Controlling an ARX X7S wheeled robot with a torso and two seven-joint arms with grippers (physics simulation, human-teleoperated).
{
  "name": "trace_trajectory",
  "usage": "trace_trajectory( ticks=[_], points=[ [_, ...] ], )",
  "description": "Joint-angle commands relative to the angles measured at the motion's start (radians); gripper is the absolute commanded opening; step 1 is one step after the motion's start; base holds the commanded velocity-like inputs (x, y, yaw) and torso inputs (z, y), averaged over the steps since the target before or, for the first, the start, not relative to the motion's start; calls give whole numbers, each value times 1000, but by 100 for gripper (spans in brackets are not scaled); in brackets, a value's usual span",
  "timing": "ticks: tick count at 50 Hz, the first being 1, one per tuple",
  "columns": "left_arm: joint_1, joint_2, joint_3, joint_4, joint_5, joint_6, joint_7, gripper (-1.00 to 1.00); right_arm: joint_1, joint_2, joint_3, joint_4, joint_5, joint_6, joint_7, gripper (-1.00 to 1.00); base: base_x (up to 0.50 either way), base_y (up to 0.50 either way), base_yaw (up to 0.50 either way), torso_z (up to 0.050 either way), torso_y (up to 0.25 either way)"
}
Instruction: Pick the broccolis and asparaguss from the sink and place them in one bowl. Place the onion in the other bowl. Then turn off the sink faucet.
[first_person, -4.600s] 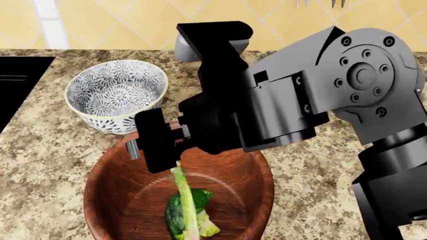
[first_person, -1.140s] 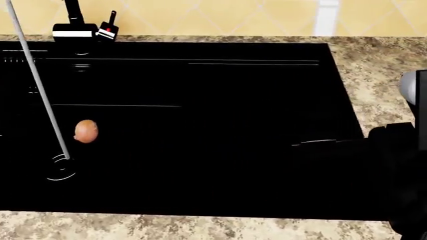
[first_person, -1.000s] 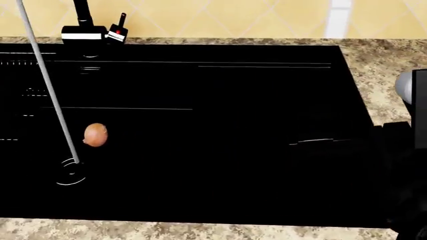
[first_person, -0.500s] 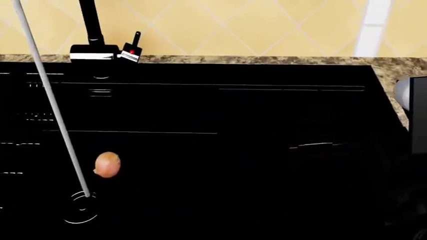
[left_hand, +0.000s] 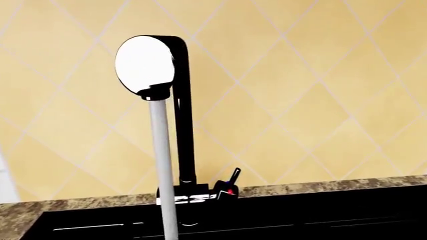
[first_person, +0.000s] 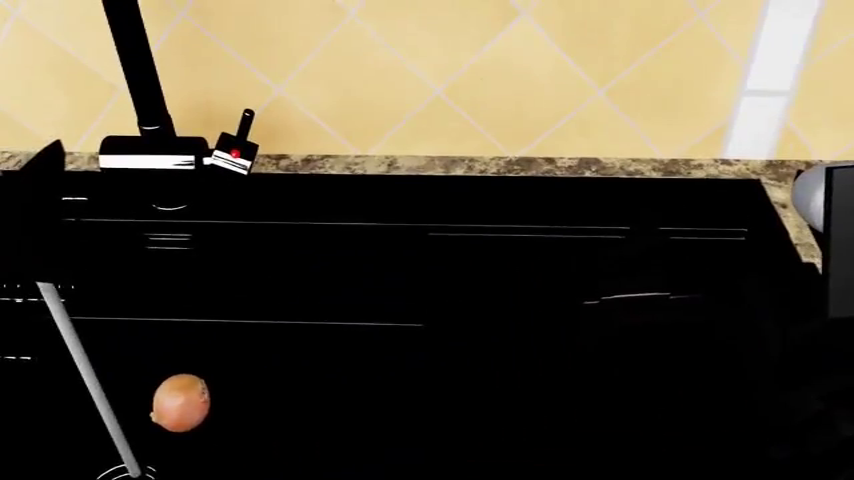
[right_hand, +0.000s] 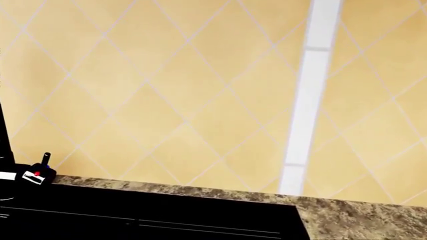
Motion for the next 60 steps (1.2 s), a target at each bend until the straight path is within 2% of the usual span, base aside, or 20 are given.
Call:
trace_trajectory(
  ticks=[1,25,33,39,41,47,57,59,60],
  points=[
    [8,-9,-11,4,-3,3,20,100,-3,-7,5,-3,-4,1,-7,100,0,0,0,0,0],
    [-4,14,8,4,-5,-19,20,100,-29,5,17,-17,8,-7,20,100,0,0,0,0,0],
    [-93,112,86,-43,-15,-128,-37,100,-47,6,22,-30,15,-16,28,100,0,0,0,0,0],
    [-146,197,151,-109,4,-192,-27,100,-64,15,31,-52,32,-23,46,100,0,0,0,0,0],
    [-147,222,143,-152,-54,-199,-53,100,-60,16,31,-56,42,-18,51,100,0,0,0,0,0],
    [-167,281,227,-236,0,-261,-37,100,-65,33,44,-67,58,-21,58,100,0,0,0,0,0],
    [-187,412,233,-479,-79,-275,-24,100,-113,29,52,-67,32,-51,40,100,0,0,0,0,0],
    [-188,412,233,-480,-79,-275,-24,100,-113,29,52,-67,32,-51,40,100,0,0,0,0,0],
    [-194,442,232,-531,-100,-280,-8,100,-122,33,56,-68,32,-55,37,100,0,0,0,0,0]
  ],
)
